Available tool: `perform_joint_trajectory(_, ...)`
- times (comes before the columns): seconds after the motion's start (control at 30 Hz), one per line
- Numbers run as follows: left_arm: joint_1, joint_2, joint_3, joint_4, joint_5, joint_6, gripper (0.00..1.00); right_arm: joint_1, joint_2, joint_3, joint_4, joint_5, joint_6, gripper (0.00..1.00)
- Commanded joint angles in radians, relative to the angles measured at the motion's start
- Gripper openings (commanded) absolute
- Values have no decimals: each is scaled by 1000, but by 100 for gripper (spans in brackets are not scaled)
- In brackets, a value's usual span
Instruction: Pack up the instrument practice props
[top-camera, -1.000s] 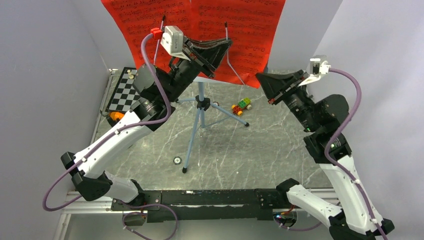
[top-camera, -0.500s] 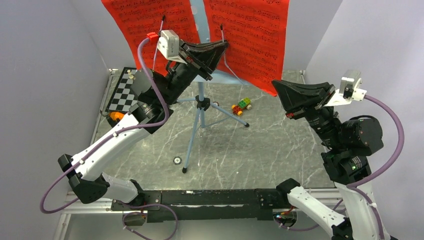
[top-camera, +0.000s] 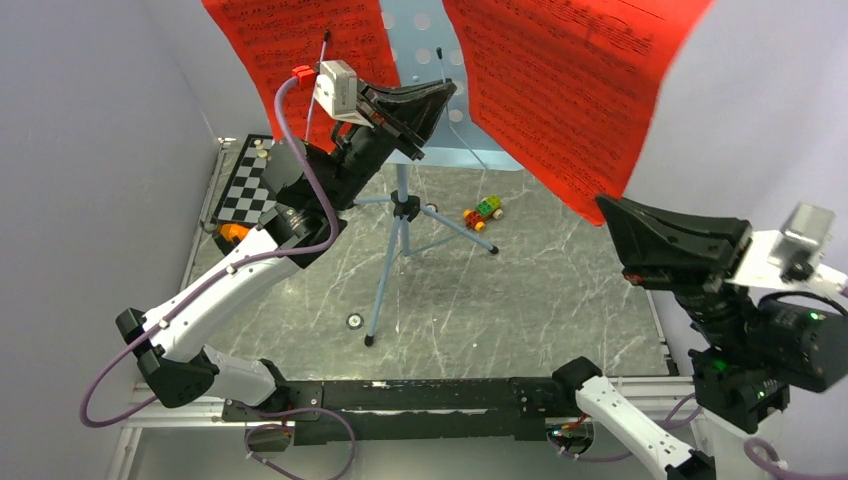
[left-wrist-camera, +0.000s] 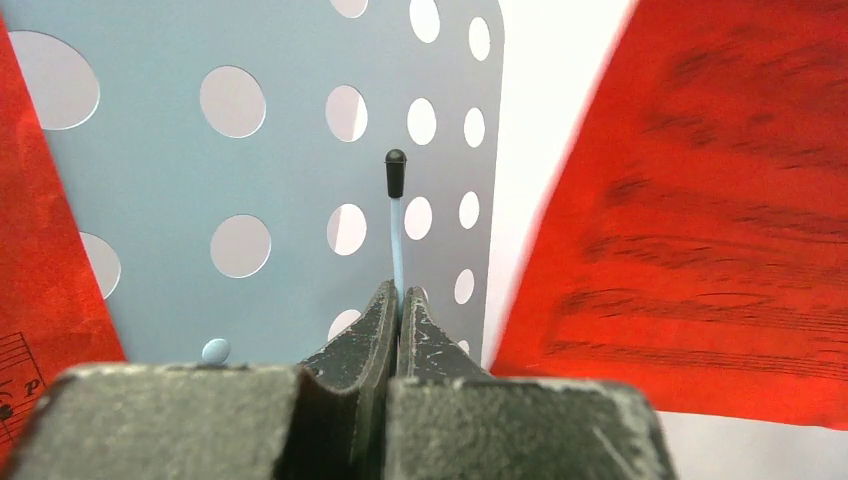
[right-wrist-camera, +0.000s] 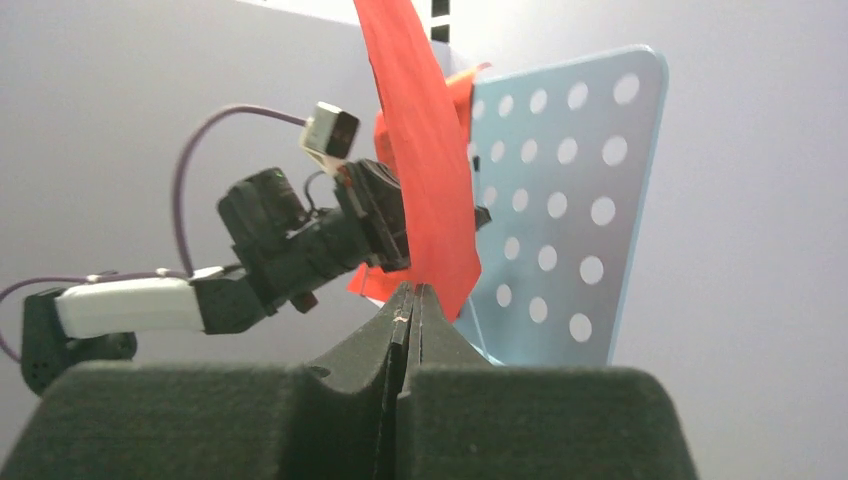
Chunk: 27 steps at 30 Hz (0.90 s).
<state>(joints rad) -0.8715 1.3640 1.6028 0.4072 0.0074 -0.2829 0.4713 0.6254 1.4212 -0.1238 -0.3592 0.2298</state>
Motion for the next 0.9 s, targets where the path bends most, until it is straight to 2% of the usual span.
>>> perform_joint_trajectory(0.0,15,-7,-8,41,-64,35,0,1,-31,30,13,-77,-7,0)
perform_joint_trajectory(0.13,15,3,-25,82,-99,47,0,1,-20,29,7,-143,21,0)
perform_joint_trajectory(0.37,15,24,-29,123,-109,69,14,1,-1,11,-5,-213,52,0)
perform_joint_trajectory(0.47,15,27,-33,138,-89,70,27,1,0,8,-12,-217,52,0)
perform_joint_trajectory(0.53,16,30,-36,156,-75,68,31,1,2,7,-18,-215,53,0)
perform_joint_trajectory(0.6,15,32,-38,166,-58,65,38,0,2,6,-22,-212,53,0)
perform_joint_trajectory(0.7,16,28,-47,179,-36,56,61,1,5,7,-33,-212,51,0)
perform_joint_trajectory(0.87,14,-16,-94,202,-17,25,86,0,7,4,-37,-222,46,0)
